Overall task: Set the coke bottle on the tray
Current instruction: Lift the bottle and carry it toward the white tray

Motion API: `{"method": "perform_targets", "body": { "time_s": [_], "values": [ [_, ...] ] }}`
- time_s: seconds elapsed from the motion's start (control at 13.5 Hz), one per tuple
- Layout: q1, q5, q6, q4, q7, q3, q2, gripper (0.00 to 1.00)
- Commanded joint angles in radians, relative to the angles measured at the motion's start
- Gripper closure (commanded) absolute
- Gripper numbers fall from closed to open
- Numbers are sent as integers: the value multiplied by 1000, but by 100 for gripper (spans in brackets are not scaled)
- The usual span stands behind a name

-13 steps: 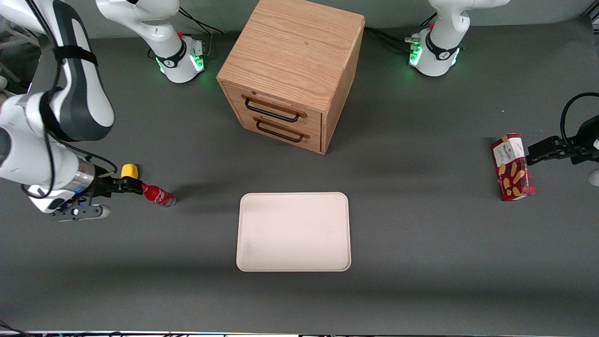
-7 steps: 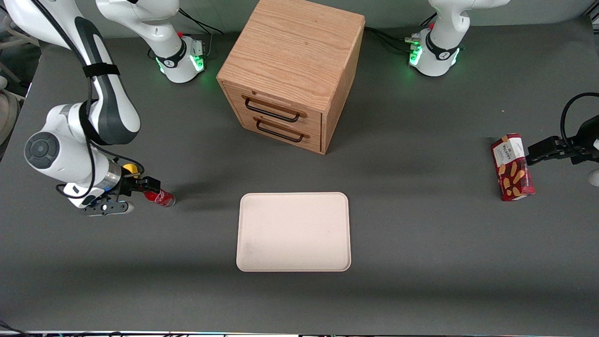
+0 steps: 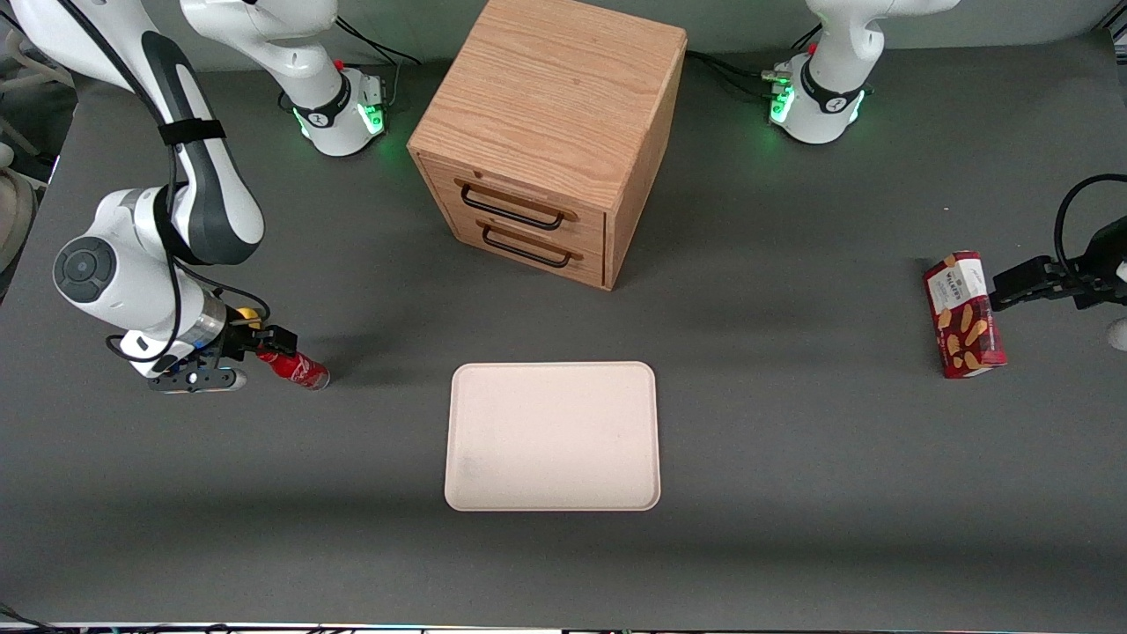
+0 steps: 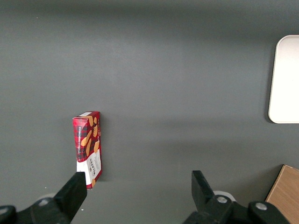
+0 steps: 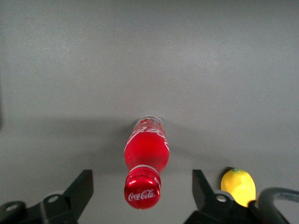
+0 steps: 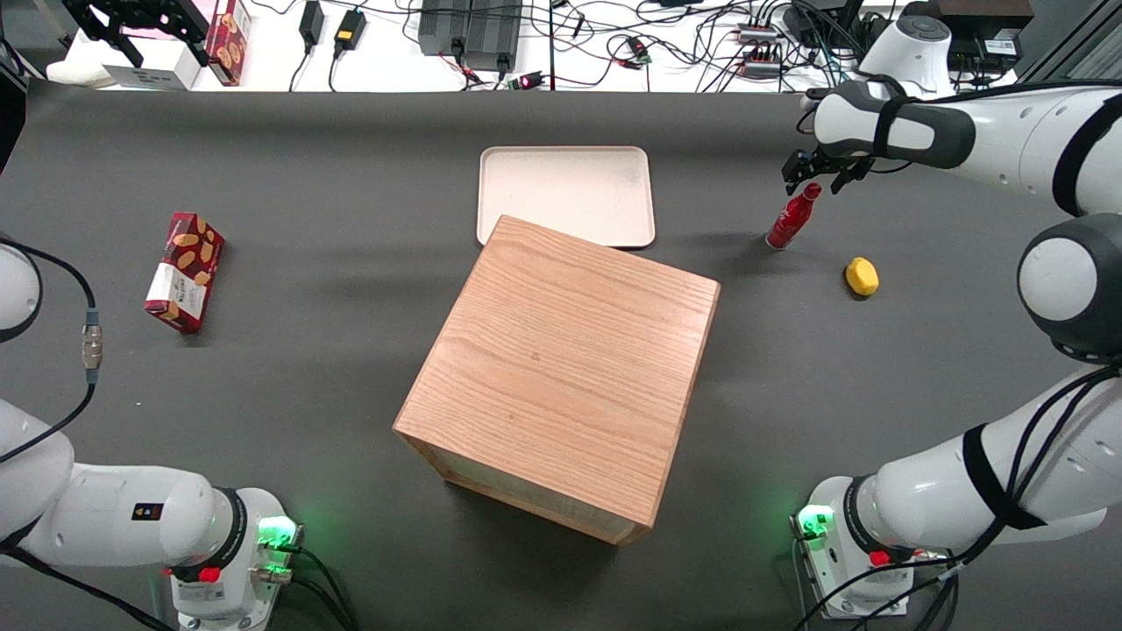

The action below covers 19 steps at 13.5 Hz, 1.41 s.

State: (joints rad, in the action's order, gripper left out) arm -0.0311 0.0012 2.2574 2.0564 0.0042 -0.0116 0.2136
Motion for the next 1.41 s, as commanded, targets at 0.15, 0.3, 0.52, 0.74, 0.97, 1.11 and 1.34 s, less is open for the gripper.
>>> {"method": "perform_targets", "body": {
  "time_s": [0.15,0.3,0.52,0.74,0.97,1.11,1.34],
  "values": [
    [-7,14,5,25,-16,-7,-28,85],
    [-7,14,4,22,-16,-7,-26,100],
    [-7,13,-44,-16,-21,-5,-26,100],
    [-7,16,-262,-183,-15,-5,-34,100],
    [-7,16,-493,-396,-9,-4,-34,100],
    [-7,16,-614,-517,-10,-2,-34,100],
    [-9,17,-772,-672,-9,-1,-34,100]
  ]
}}
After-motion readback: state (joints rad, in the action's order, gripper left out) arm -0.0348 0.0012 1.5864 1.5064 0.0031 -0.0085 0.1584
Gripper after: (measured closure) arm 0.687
